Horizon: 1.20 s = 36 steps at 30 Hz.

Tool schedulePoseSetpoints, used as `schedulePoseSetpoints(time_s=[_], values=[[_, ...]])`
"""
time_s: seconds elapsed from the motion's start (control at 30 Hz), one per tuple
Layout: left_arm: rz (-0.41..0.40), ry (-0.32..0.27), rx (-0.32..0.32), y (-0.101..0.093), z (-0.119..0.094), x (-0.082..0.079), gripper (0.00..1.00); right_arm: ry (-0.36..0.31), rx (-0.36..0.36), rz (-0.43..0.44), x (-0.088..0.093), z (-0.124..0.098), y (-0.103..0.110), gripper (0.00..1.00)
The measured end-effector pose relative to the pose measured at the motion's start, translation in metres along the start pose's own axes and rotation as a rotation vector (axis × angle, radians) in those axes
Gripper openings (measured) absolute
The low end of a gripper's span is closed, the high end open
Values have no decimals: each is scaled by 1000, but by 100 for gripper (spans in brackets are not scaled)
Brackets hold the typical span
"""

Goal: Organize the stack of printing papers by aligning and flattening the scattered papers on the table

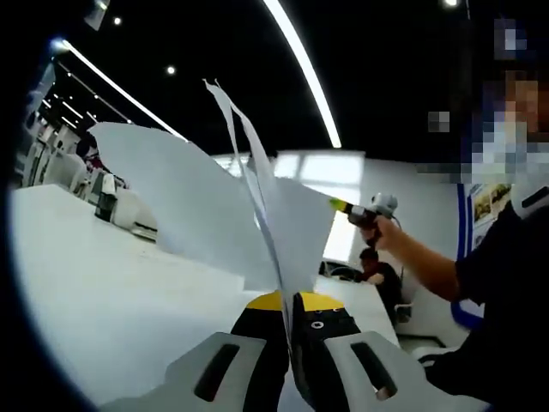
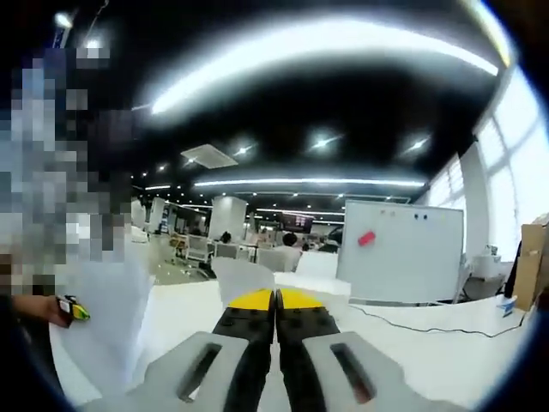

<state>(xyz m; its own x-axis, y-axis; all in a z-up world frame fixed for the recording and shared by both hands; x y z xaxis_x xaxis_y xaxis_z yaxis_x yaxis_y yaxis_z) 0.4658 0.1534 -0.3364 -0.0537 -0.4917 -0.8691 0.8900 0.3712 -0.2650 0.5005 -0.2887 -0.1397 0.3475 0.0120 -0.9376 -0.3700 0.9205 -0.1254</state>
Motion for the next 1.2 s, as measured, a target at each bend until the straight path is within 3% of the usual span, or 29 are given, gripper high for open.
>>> schedulePoseSetpoints(time_s=[0.73,1.2], values=[[2,-1,7,0,0,0,6,-80,-57,-65,-58,-35,35,0],[4,1,9,0,0,0,6,-116,-106,-97,-84,-54,64,0]])
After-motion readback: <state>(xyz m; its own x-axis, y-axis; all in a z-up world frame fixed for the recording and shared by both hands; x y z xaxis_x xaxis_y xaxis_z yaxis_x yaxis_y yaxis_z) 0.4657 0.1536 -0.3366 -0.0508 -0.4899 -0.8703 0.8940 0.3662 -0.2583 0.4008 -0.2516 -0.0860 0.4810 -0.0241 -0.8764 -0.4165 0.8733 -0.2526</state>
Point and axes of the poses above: the point that each gripper's makers call its tool centre point, and the gripper's own axes: z roughly forward along the fingers, y roughly to its left, x roughly out of its underside, the point moved 7 cm from there along -z, roughly backward along the fingers, and after that the axes turned 10 degrees about -y, right-handed, at the moved point
